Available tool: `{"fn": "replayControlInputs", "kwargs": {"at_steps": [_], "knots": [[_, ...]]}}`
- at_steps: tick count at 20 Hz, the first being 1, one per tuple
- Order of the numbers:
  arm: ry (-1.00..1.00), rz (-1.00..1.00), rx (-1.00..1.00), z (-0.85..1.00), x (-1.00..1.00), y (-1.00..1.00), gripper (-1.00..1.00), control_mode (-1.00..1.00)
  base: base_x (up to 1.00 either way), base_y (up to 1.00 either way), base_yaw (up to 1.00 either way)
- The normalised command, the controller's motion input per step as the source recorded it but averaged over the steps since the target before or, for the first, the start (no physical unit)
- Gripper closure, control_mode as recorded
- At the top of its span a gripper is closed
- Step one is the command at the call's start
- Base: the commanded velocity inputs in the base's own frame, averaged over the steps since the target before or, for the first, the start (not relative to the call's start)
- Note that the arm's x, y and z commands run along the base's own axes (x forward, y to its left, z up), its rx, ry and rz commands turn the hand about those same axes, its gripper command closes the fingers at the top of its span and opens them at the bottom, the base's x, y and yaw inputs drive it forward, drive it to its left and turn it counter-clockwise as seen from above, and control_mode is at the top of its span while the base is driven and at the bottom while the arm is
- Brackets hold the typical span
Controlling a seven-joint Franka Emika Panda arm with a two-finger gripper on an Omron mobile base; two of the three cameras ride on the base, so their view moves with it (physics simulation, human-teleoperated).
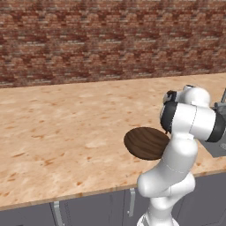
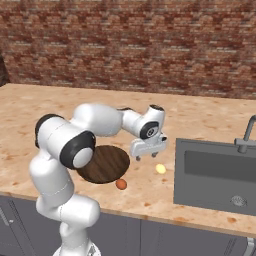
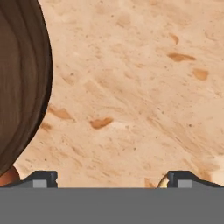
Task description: Gather the eggs and milk located in the vicinity of the sink area and place them right next to the bowl.
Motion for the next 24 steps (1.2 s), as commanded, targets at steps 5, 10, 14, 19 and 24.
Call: {"fn": "replayControlInputs", "kwargs": {"at_steps": [5,10,14,19,24], "knots": [[0.00,0.00,-0.01,0.30,0.00,-0.02,-1.00,-1.00,0.00,0.00,0.00],[0.00,-0.02,0.00,0.19,-0.04,-0.18,-1.00,-1.00,0.00,0.00,0.00],[0.00,-0.07,0.00,0.11,-0.20,-0.29,-1.00,-1.00,0.00,0.00,0.00],[0.00,-0.10,0.00,-0.01,-0.16,-0.30,-1.00,-1.00,0.00,0.00,0.00],[0.00,-0.04,0.00,-0.06,0.00,-0.18,-1.00,-1.00,0.00,0.00,0.00]]}}
